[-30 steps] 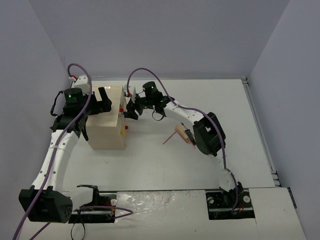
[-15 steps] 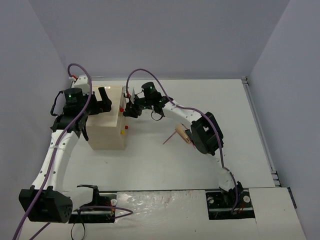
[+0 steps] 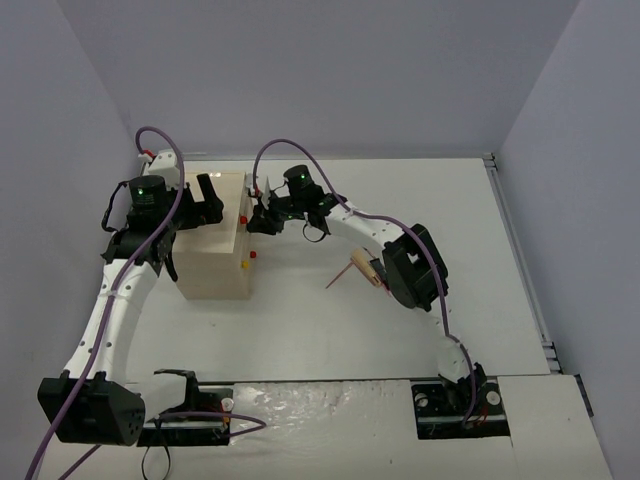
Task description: Organize the makeup
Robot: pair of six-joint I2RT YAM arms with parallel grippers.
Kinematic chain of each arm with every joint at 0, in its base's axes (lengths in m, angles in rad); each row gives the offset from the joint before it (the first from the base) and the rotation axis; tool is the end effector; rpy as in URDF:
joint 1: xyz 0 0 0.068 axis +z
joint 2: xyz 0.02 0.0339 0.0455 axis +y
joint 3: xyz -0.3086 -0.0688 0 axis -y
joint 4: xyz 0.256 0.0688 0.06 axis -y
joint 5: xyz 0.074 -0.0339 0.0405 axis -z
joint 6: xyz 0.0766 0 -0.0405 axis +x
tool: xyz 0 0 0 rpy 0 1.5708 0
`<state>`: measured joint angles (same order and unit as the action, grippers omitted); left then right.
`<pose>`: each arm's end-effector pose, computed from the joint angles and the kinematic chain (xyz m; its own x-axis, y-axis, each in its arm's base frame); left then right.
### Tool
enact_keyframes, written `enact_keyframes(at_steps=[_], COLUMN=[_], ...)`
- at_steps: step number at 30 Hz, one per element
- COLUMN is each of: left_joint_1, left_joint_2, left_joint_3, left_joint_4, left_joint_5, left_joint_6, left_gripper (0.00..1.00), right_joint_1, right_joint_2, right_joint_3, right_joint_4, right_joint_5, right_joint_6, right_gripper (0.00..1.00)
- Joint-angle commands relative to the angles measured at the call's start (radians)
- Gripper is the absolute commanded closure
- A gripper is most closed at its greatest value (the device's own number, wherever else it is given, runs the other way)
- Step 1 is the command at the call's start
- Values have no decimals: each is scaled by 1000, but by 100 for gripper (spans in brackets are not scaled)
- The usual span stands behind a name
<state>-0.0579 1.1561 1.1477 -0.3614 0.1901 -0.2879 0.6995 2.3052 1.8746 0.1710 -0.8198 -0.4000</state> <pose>0.2900 -0.0313 0.3999 -0.4121 -0.2554 -0.8746 0.1207 0.9362 -0.3302 0.4280 0.4333 0.2578 0.2007 -0.1784 -0.9633 -0.9791 -0.0024 -0.2035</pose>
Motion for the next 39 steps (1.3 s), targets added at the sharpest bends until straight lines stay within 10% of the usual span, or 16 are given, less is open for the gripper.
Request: enact_keyframes(at_steps=[1, 39], left_joint_1=[5, 12], left_joint_2=[42, 31], left_joint_3=[-19, -19], left_joint_4=[-131, -140], left_joint_5=[-42, -65], left_joint_6=[-16, -19], left_gripper=[3, 3], right_joint_1=[-39, -182], right_joint_2=[-130, -350], right_joint_3=[-71, -347], right_joint_4=[45, -21], right_joint_5=[4, 27], right_joint_6=[-30, -60], right_gripper=[100, 98])
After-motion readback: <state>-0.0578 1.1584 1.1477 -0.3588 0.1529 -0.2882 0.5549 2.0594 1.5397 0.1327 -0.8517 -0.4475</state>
